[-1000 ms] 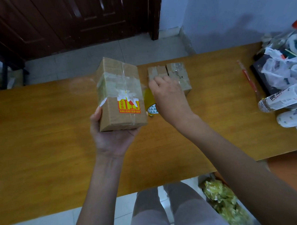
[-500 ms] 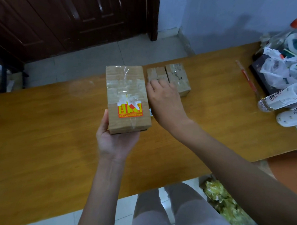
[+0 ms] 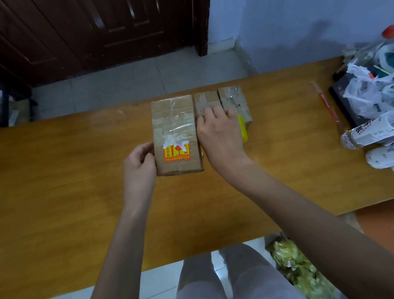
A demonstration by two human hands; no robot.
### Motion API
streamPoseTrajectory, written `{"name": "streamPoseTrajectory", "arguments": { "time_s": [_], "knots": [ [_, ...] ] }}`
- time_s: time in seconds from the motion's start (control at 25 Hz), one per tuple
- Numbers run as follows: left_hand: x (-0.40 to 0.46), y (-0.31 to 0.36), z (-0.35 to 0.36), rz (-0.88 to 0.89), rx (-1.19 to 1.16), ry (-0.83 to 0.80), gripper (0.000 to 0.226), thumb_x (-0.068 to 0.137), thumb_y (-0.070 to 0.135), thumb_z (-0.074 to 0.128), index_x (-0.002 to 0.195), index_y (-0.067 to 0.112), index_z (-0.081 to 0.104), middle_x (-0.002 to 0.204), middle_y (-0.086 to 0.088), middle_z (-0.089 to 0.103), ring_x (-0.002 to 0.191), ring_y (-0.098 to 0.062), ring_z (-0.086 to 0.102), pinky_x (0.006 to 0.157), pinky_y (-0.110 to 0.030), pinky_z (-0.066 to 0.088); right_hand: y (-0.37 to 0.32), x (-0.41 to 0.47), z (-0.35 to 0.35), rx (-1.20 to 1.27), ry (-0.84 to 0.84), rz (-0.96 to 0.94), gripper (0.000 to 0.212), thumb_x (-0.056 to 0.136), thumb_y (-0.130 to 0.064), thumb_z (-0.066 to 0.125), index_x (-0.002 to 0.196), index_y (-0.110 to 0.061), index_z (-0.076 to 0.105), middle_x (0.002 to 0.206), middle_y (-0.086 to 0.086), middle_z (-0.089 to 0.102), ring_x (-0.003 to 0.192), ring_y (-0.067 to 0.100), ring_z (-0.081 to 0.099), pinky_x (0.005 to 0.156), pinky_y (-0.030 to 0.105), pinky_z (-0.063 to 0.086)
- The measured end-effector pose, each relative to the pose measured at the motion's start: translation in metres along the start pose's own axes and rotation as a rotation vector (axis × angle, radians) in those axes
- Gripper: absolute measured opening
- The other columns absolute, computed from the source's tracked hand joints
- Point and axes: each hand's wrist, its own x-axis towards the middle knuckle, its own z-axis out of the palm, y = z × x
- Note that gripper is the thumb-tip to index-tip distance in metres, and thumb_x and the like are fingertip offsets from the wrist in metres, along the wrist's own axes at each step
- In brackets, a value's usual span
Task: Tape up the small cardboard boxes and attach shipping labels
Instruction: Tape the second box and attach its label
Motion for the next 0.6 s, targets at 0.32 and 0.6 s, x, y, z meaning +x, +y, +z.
{"name": "streamPoseTrajectory", "arguments": {
  "time_s": [0.32,0.6],
  "knots": [
    [0.0,-0.014,0.043,0.04,0.494,-0.017,0.104,0.057,0.048,0.087,0.134,0.002,0.034,0.123,-0.01,0.057,0.108,-0.027,0.06,0.083,-0.041,0.052,-0.008,-0.001,0.008,0.066,-0.082,-0.05,0.031,0.091,0.001,0.035,0.118,-0.002,0.049,0.113,0.016,0.055,0.111,0.033,0.048,0.097,0.041,0.034],
    [0.005,-0.027,0.029,-0.18,0.119,-0.075,0.096,0.045,0.061,0.065,0.126,0.02,0.034,0.105,0.009,0.05,0.091,-0.011,0.056,0.071,-0.033,0.048,0.033,-0.001,0.007,0.213,0.035,-0.106,0.05,0.073,-0.021,0.074,0.119,-0.014,0.054,0.11,0.005,0.061,0.102,0.027,0.056,0.088,0.036,0.039]
  ]
}}
